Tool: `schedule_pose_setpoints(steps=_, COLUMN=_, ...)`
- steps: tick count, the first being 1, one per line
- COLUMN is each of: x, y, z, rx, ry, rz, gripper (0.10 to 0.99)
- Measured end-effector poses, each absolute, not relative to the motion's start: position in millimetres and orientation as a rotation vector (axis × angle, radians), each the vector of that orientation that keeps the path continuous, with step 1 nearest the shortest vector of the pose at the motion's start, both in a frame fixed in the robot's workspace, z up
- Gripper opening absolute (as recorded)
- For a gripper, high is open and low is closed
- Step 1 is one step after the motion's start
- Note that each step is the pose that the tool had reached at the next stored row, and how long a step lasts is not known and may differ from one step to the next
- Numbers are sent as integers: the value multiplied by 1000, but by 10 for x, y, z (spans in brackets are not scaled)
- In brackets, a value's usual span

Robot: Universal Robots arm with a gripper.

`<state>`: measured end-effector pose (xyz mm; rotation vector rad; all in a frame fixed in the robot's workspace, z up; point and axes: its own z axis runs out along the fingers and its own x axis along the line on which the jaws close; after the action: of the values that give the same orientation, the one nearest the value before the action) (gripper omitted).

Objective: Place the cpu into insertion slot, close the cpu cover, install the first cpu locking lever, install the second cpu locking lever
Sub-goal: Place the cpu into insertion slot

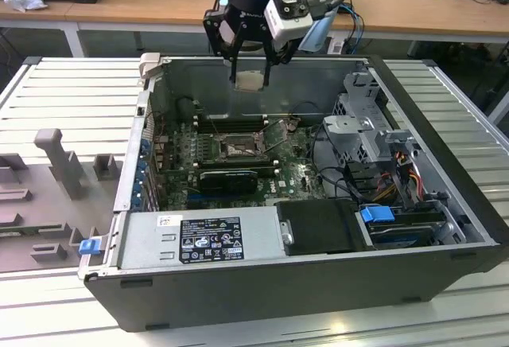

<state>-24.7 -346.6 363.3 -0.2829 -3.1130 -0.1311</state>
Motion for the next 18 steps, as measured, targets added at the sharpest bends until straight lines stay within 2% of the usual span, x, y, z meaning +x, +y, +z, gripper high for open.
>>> schedule_pose_setpoints(steps=18, x=-247, y=-3467, z=3608, rx=-630, ry=-3071, rz=-132, gripper=529)
